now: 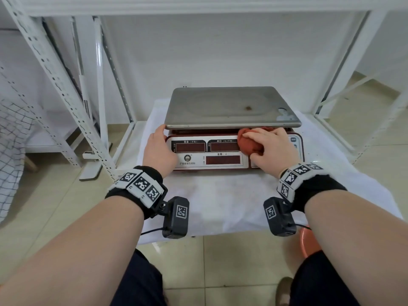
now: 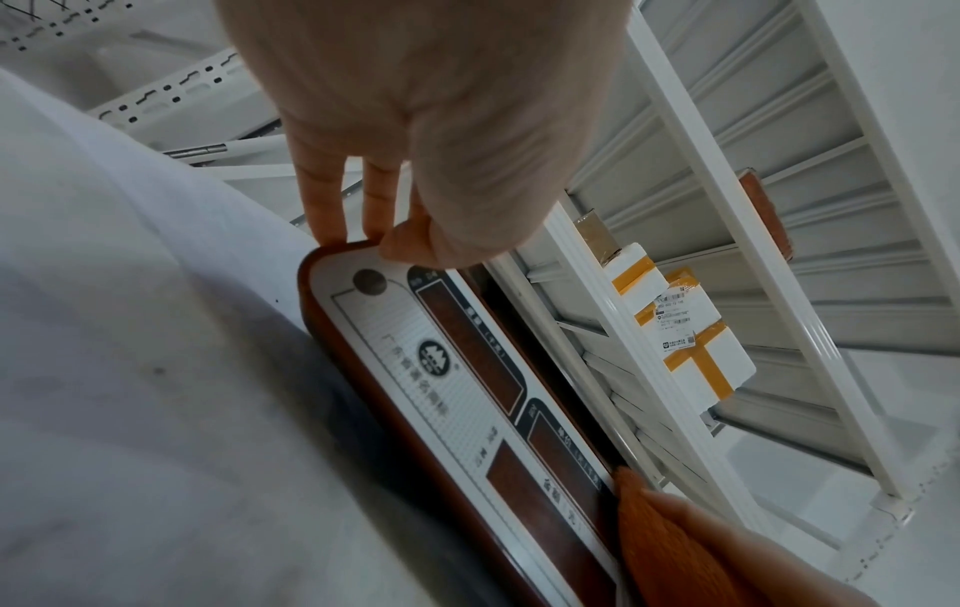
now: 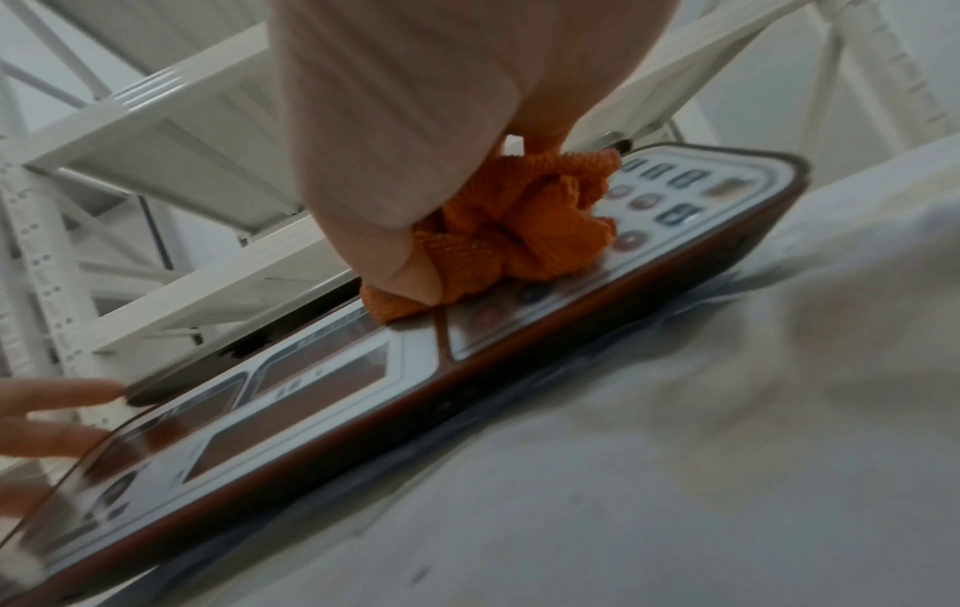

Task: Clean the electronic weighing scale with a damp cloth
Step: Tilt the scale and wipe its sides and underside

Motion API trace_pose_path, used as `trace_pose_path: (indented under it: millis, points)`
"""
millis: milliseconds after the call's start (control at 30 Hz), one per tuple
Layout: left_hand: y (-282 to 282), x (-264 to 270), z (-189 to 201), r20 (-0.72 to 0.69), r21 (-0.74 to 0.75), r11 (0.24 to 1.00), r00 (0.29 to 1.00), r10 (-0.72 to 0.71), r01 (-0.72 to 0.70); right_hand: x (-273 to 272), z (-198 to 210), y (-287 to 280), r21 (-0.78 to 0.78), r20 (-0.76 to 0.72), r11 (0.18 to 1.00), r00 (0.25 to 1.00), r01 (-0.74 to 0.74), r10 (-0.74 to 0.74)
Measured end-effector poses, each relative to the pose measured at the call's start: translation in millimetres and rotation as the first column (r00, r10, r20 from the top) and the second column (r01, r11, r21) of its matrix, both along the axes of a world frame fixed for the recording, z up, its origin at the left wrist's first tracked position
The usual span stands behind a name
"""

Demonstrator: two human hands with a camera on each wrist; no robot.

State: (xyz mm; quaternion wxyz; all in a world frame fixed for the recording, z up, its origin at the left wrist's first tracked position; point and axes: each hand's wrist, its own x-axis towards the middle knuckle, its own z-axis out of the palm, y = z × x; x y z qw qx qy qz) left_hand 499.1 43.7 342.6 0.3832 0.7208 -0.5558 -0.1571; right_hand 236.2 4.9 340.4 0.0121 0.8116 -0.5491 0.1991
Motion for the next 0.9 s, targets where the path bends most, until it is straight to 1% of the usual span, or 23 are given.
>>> trace_pose_path:
  millis: [100,267,400,600,667,733,833,900]
  points:
    - [1.1,-1.1,1.3,-0.004,0.003,1.0,1.0,0.007,-0.007,-15.7,3.0,6.6,0.074,0.065,0.989,0.989,0.127,-0.132]
    - [4.9,-1.5,3.4,-0.013,0.001,1.0,1.0,0.006,-0.006,-26.8,0.2,11.7,0.075,0.091,0.957,0.954,0.28,-0.287]
    - [6.6,0.9,3.6,-0.044,0.012,1.0,0.999,-0.005,0.006,-24.9,1.5,16.8,0.092,0.11,0.898,0.892,0.43,-0.439]
    - [8.7,11.6,3.5,-0.13,0.07,0.993,0.988,-0.088,0.097,6.8,0.1,13.9,0.168,0.171,0.808,0.791,0.565,-0.588]
    - [10.9,15.0,4.8,-0.17,0.102,0.987,0.98,-0.105,0.124,23.0,1.0,16.7,0.17,0.168,0.808,0.792,0.564,-0.587]
    - [12.7,18.9,5.6,-0.201,0.116,0.982,0.971,-0.126,0.152,39.4,1.8,20.5,0.138,0.138,0.843,0.833,0.519,-0.536]
    - [15.2,22.6,7.7,-0.221,0.133,0.972,0.962,-0.162,0.195,59.8,2.8,25.2,0.077,0.056,0.916,0.915,0.394,-0.399]
    - [17.3,24.8,8.7,-0.239,0.14,0.967,0.955,-0.175,0.212,73.3,4.7,28.4,0.052,-0.004,0.956,0.957,0.29,-0.29]
